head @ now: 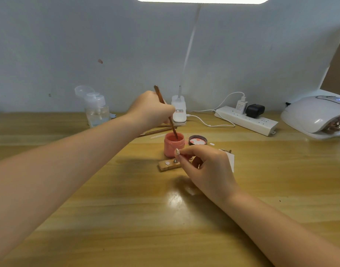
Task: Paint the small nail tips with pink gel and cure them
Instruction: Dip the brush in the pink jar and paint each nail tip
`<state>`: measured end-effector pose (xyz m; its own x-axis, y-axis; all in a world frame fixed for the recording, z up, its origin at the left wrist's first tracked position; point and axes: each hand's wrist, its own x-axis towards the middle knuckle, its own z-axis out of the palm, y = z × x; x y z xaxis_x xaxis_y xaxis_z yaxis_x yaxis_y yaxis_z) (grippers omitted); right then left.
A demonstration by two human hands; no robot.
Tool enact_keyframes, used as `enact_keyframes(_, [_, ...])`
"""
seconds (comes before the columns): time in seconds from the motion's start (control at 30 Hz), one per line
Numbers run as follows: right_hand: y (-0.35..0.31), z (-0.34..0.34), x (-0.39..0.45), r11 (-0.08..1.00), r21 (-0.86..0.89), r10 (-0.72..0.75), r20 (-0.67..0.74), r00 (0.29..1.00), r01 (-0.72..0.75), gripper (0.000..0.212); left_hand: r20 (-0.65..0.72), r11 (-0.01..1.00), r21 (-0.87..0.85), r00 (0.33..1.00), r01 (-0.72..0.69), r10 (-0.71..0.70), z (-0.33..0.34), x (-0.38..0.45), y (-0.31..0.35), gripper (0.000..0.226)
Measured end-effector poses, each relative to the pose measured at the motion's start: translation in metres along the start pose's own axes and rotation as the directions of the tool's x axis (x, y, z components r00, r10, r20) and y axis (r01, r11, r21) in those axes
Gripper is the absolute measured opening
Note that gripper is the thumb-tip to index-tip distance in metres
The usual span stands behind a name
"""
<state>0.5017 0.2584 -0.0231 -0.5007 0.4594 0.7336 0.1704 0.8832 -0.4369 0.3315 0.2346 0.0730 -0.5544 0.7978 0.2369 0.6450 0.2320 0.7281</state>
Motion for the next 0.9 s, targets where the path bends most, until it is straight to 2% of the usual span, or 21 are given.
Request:
enact_keyframes(0.13, [-0.001,-0.001,0.0,1.0,0.022,-0.012,0.005,1.0,0.012,0.007,-0.165,0.966,-0.249,0.981,0.062,-0.106,-0.014,-0.004,-0.008,0.018])
enact_keyframes(0.2, [-0.002,-0.002,0.0,0.999,0.031,-0.016,0.01,1.0,0.016,0.008,-0.201,0.924,-0.373,0.966,0.08,-0.165,-0.018,-0.011,-0.015,0.016])
enact_keyframes(0.37, [-0.002,-0.003,0.0,0.998,0.057,-0.01,-0.006,1.0,0.01,0.01,-0.136,0.778,-0.617,0.958,0.117,-0.252,-0.021,-0.031,-0.036,0.018])
enact_keyframes(0.57, [-0.003,-0.004,0.001,0.993,0.111,0.052,-0.047,0.998,-0.047,0.015,-0.067,0.644,-0.763,0.982,0.064,-0.177,-0.026,-0.044,-0.053,0.014])
enact_keyframes(0.63, [-0.003,-0.004,0.002,0.983,0.153,0.108,-0.049,0.993,-0.1,0.015,-0.074,0.635,-0.773,0.991,0.016,-0.115,-0.027,-0.052,-0.059,0.013])
enact_keyframes(0.7, [-0.003,-0.004,0.002,0.97,0.188,0.165,-0.044,0.985,-0.154,0.014,-0.129,0.689,-0.721,0.991,-0.077,-0.024,-0.027,-0.066,-0.063,0.01])
enact_keyframes(0.8, [-0.002,-0.005,0.003,0.963,0.194,0.198,-0.03,0.98,-0.188,0.011,-0.243,0.807,-0.517,0.953,-0.285,0.181,-0.023,-0.092,-0.065,0.013])
enact_keyframes(0.9, [-0.001,-0.006,0.003,0.966,0.175,0.198,-0.039,0.98,-0.188,0.011,-0.244,0.838,-0.349,0.904,-0.42,0.352,-0.016,-0.114,-0.061,0.014])
